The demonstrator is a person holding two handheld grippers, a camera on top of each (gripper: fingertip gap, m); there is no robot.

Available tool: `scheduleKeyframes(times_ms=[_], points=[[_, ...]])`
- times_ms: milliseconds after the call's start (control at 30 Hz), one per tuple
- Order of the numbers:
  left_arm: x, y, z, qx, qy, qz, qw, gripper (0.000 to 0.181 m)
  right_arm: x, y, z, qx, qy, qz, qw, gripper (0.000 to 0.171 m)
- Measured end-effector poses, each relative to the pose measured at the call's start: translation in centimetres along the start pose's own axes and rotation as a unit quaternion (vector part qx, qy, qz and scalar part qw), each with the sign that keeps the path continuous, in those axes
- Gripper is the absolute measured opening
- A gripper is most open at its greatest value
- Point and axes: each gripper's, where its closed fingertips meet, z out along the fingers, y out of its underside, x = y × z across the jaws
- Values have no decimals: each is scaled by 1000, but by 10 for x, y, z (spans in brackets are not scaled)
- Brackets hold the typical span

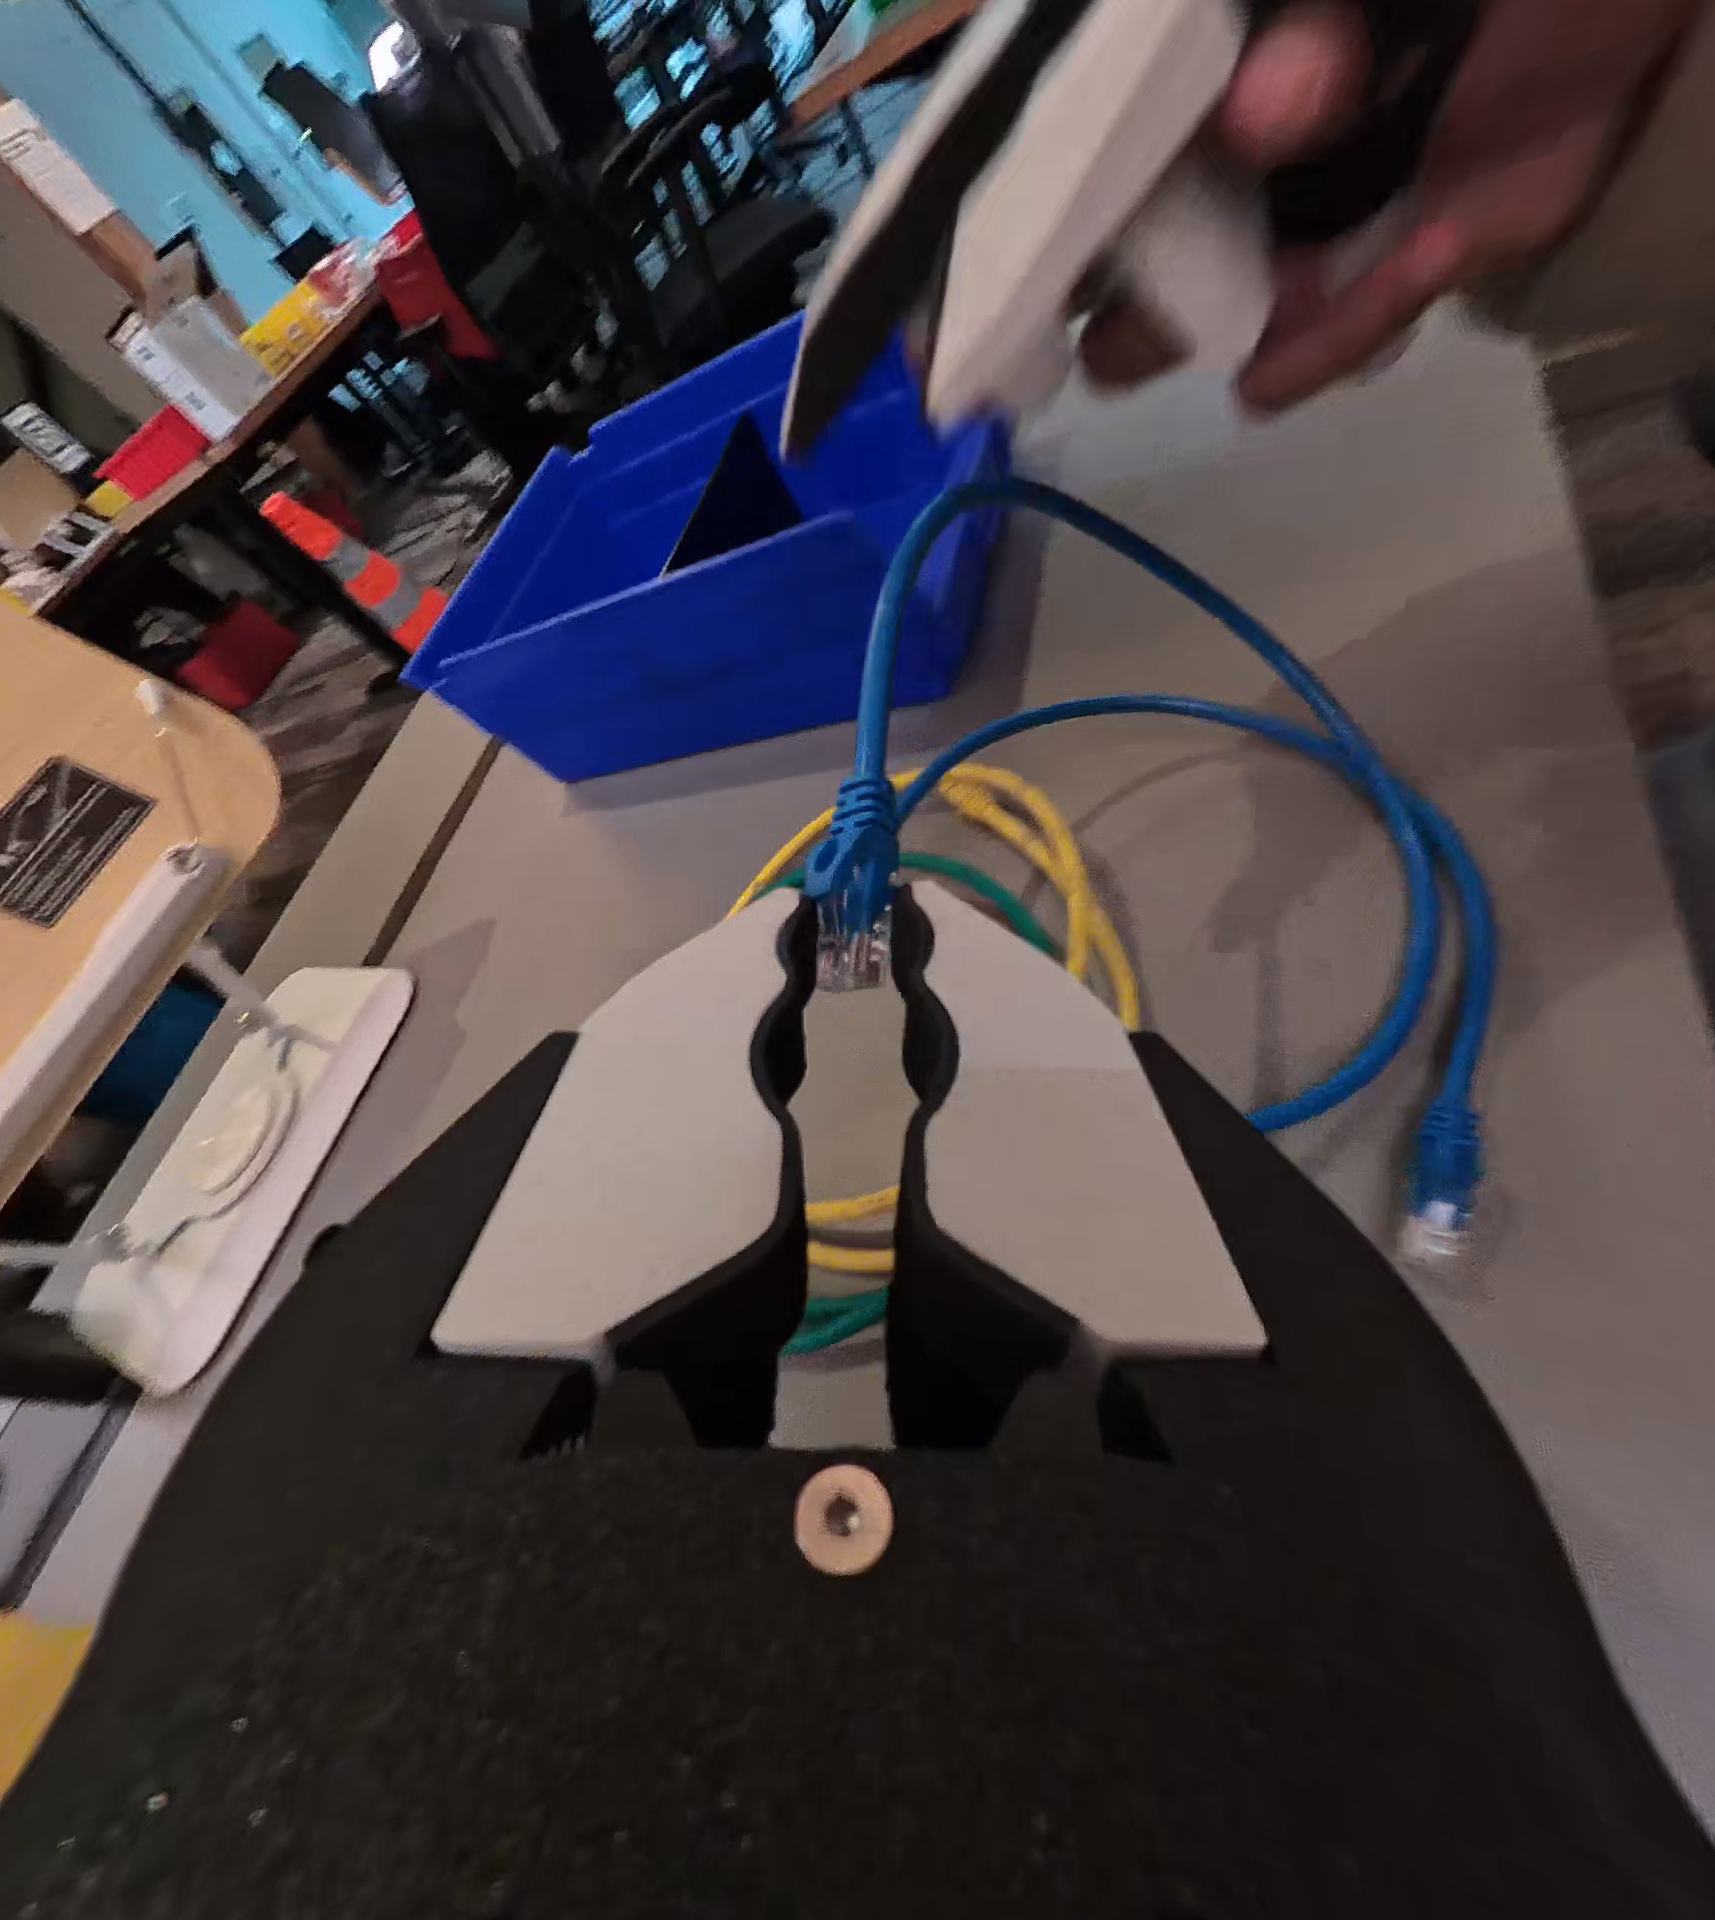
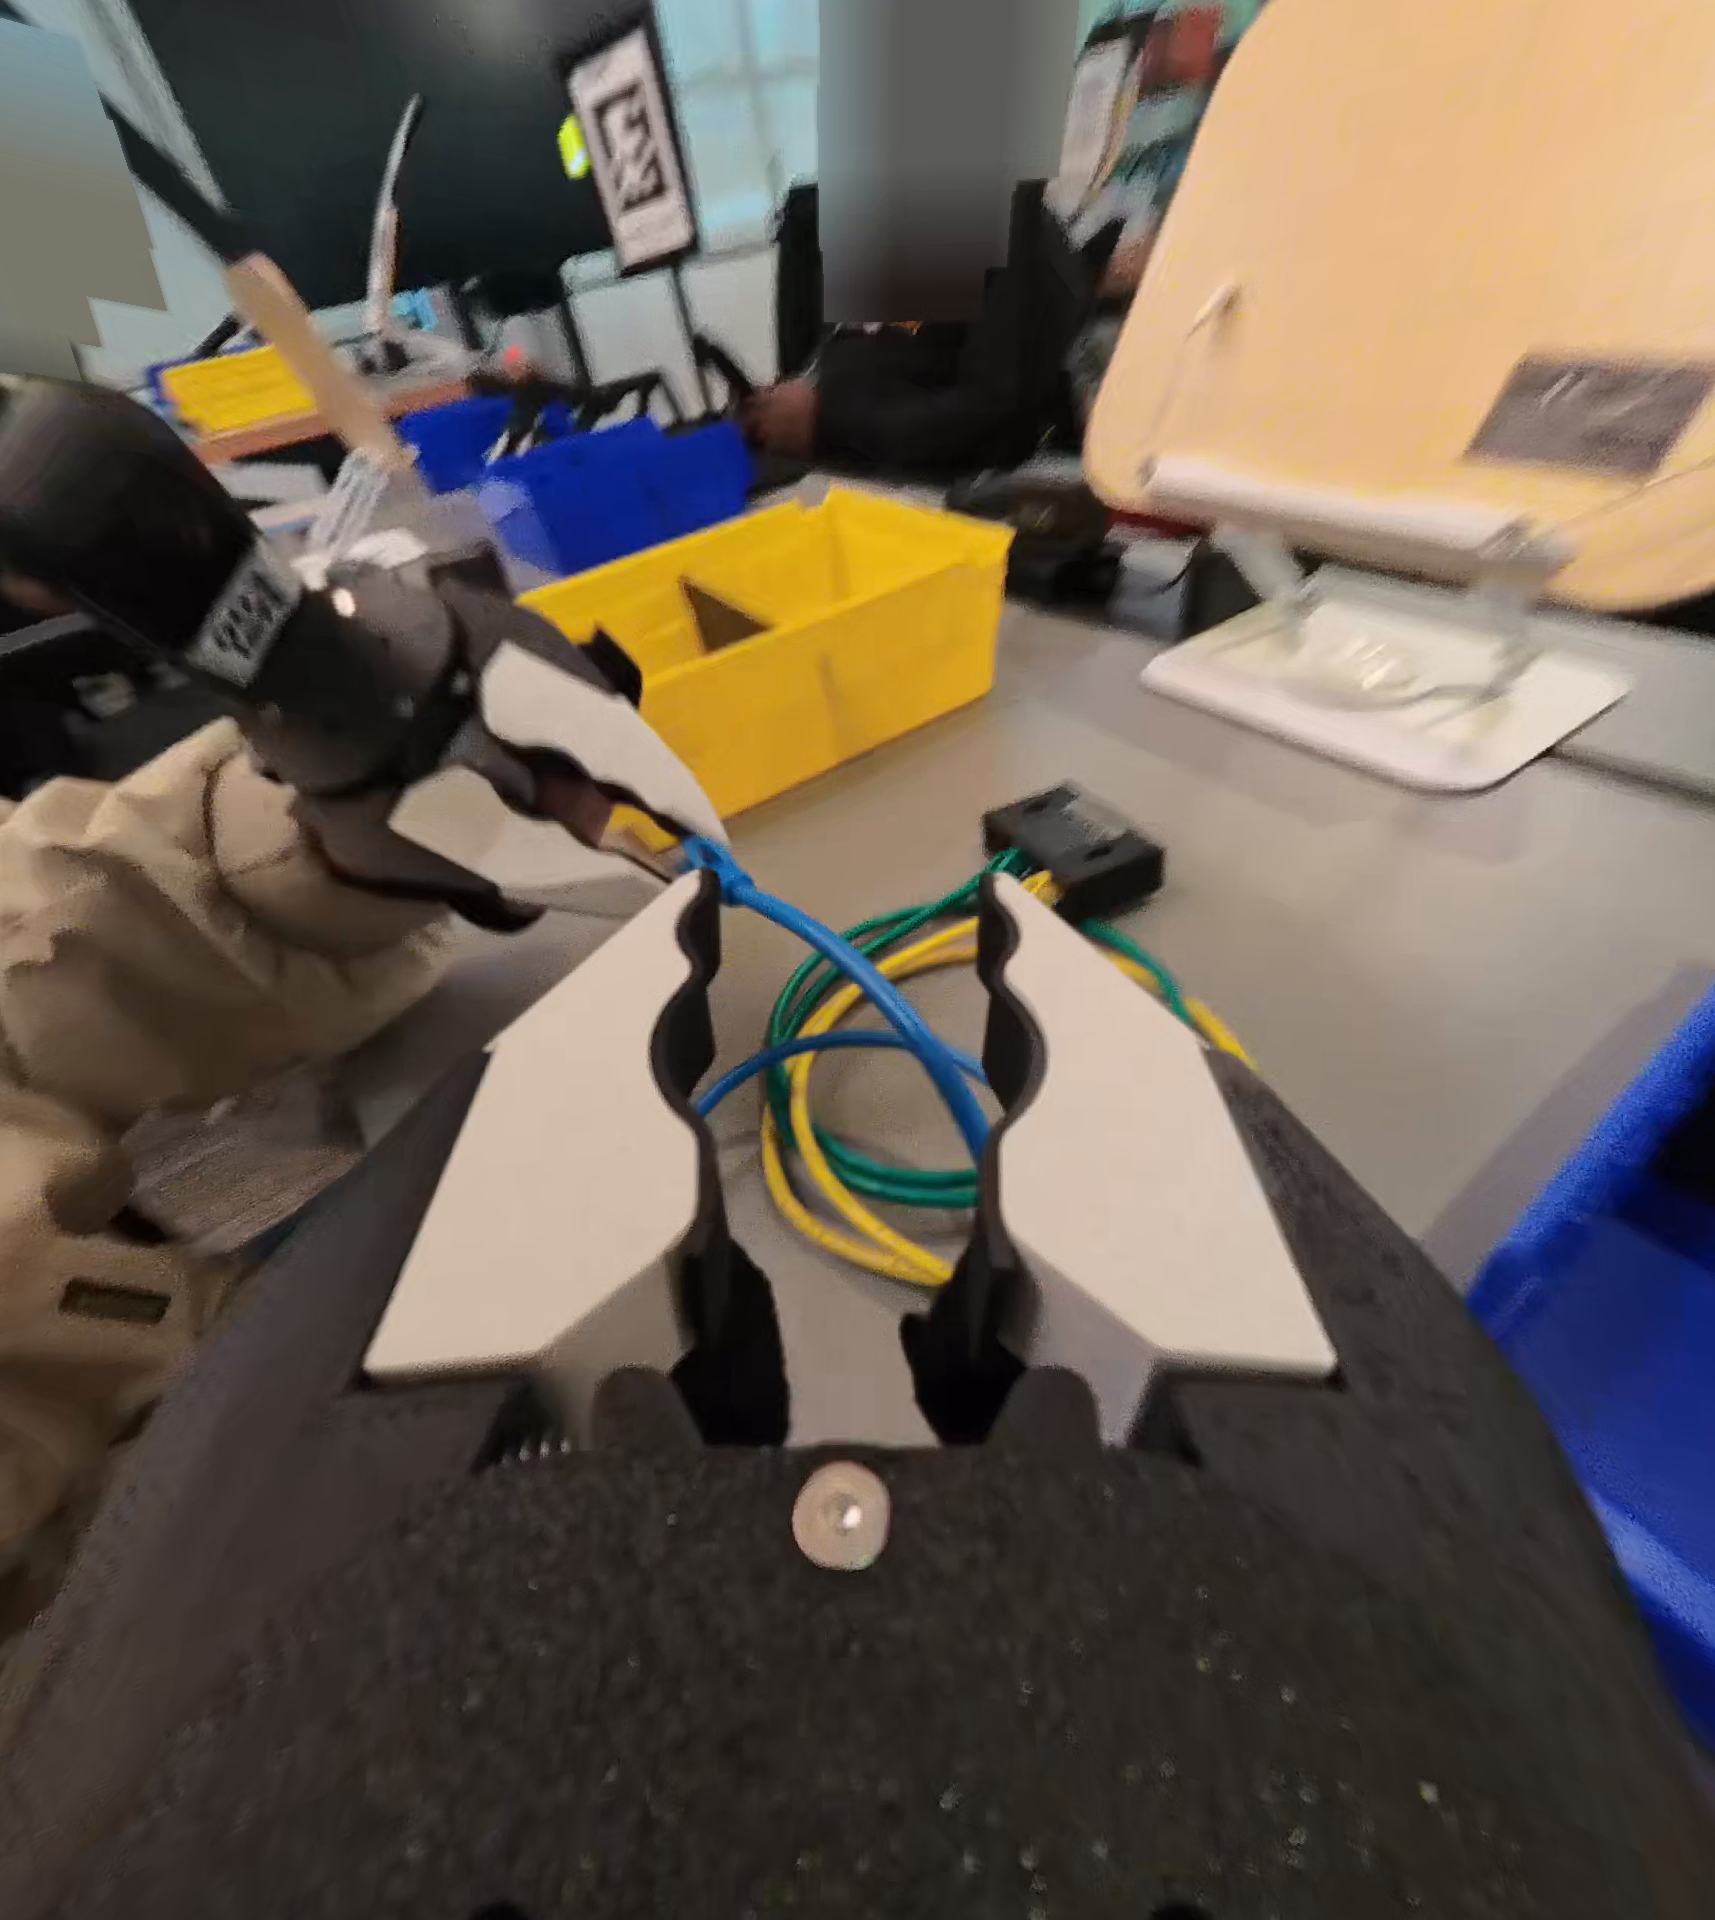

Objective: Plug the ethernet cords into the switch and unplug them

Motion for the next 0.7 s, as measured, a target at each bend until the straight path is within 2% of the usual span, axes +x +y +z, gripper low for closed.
scheduleKeyframes(times_ms=[33, 100, 167, 267, 333, 400, 467, 567, 633, 700], points=[[-4, 6, 2, -9, -9, -13, 1000, 14, -5, -9, -7, 11, 12, -14, 1000, 44], [-7, 19, 9, -24, -8, -72, 997, 14, -26, -6, -9, -2, -14, -18, 1000, 41], [-2, 31, 24, -38, 16, -137, 990, 14, -41, 21, 1, -41, -48, -3, 998, 45], [2, 51, 50, -84, 37, -180, 979, 14, -36, 71, 15, -64, -41, 52, 996, 44], [4, 60, 63, -109, 56, -205, 971, 14, -44, 87, 17, -58, -62, 110, 990, 45], [2, 63, 66, -126, 73, -227, 963, 14, -45, 92, 10, -42, -57, 124, 990, 44], [-12, 54, 60, -124, 79, -223, 964, 23, -45, 93, 1, -32, -53, 128, 990, 45], [-34, 36, 41, -135, 140, -169, 966, 35, -41, 91, -12, -19, -49, 126, 991, 45], [-53, 46, 32, -196, 180, -113, 957, 41, -39, 89, -17, -14, -51, 126, 991, 45], [-83, 73, 33, -264, 181, -50, 946, 49, -39, 87, -19, -6, -57, 130, 990, 44]])
